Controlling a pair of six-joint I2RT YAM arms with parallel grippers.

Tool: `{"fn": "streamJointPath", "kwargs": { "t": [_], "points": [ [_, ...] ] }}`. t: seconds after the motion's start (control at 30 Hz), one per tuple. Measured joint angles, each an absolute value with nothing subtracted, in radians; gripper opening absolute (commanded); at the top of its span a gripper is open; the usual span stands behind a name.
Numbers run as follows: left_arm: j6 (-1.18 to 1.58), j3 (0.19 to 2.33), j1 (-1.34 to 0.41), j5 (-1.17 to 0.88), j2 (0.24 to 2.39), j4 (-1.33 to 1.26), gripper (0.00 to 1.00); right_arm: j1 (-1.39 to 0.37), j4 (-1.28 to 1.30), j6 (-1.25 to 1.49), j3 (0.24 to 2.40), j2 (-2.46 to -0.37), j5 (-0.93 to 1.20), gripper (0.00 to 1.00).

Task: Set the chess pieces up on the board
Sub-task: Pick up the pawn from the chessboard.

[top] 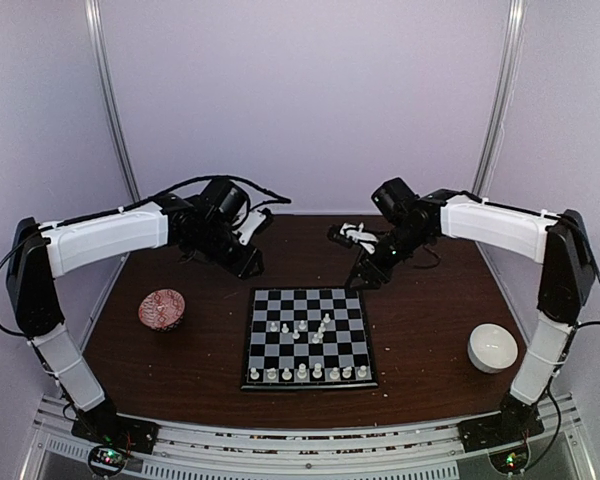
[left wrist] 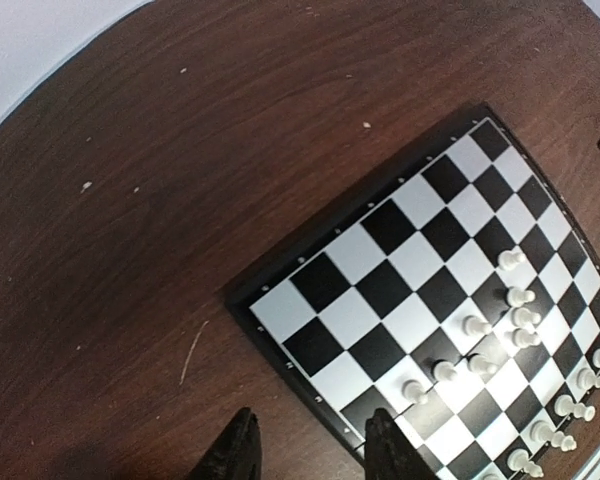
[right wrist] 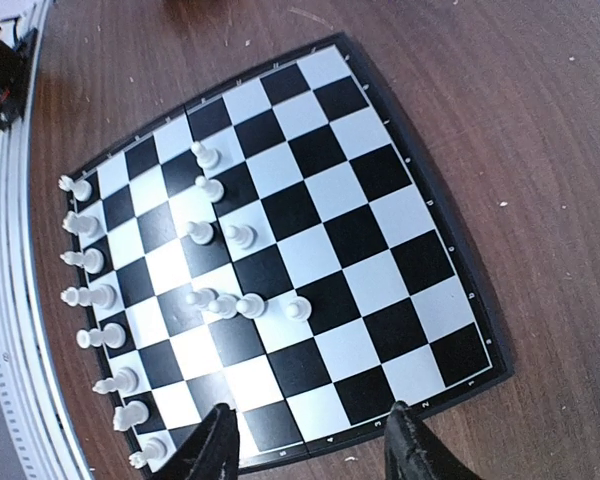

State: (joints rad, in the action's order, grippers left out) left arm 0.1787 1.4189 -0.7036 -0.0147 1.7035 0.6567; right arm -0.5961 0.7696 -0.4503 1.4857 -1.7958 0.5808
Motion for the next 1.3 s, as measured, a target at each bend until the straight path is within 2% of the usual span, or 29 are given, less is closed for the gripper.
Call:
{"fn": "streamJointPath", "kwargs": {
  "t": [0.23,0.6,1.3],
  "points": [
    [0.184,1.441,-0.615,0.023,1.656,0.688,0.38,-0.709,0.839,-0.437,1.626,-1.961,0.430,0.40],
    [0.187,1.358,-0.476,0.015,1.523,0.591,0.39,-0.773,0.922,-0.437,1.714,-2.085,0.339,0.36],
    [0.186,1.353,-0.473,-0.050,1.515,0.572,0.39,-0.774,0.943,-0.412,1.777,-2.178,0.313,0.21]
  ]
}}
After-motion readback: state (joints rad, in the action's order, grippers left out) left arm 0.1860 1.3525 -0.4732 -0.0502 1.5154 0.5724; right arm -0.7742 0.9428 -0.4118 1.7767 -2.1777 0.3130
